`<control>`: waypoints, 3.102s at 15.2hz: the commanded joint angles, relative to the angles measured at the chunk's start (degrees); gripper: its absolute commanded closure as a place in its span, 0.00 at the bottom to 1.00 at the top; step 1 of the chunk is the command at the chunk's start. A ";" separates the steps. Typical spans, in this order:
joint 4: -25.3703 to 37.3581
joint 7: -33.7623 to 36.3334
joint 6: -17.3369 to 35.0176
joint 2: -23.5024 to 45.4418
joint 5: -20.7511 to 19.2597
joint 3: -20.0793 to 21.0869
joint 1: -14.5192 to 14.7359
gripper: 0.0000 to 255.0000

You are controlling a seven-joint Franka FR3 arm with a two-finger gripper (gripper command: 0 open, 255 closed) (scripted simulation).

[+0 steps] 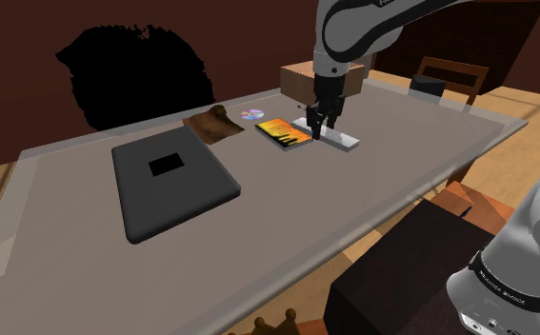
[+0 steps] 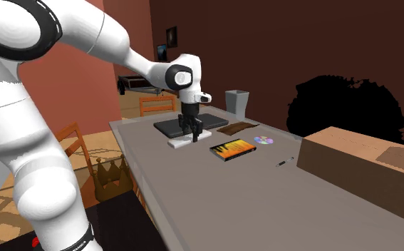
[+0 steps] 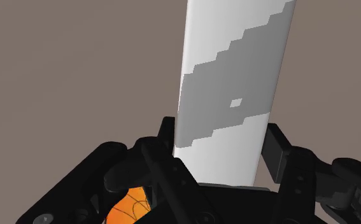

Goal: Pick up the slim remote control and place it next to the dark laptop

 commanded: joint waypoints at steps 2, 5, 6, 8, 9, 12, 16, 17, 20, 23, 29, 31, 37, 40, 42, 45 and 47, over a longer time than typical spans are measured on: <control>3.98 3.50 -0.13 3.77 0.11 2.04 1.45 1.00; 8.91 7.10 -0.73 8.04 -0.20 3.97 2.94 1.00; 10.68 8.29 -1.00 9.53 -0.39 4.55 3.45 1.00; 14.45 10.65 -1.66 12.63 -0.87 5.61 4.53 1.00; 16.45 11.81 -2.05 14.23 -1.17 6.10 5.08 1.00; 20.13 14.08 -2.25 17.73 -1.88 6.95 6.25 1.00; 18.20 14.17 0.62 18.69 -2.07 6.92 6.30 1.00; 17.75 14.19 1.34 18.96 -2.12 6.92 6.31 1.00; 16.48 14.28 3.47 19.83 -2.29 6.89 6.34 1.00; 15.32 14.38 5.58 20.79 -2.49 6.85 6.39 1.00; 13.35 14.64 9.73 23.01 -2.96 6.74 6.50 1.00; 13.05 14.69 10.43 23.42 -3.05 6.72 6.52 1.00; 13.06 14.69 10.43 23.42 -3.05 6.72 6.52 1.00; 13.05 14.69 10.43 23.42 -3.05 6.72 6.52 0.00; 13.05 14.69 10.43 23.41 -3.05 6.72 6.52 0.00; 14.63 14.41 6.98 21.52 -2.64 6.81 6.38 0.00; 16.30 14.20 3.84 20.03 -2.33 6.85 6.28 0.00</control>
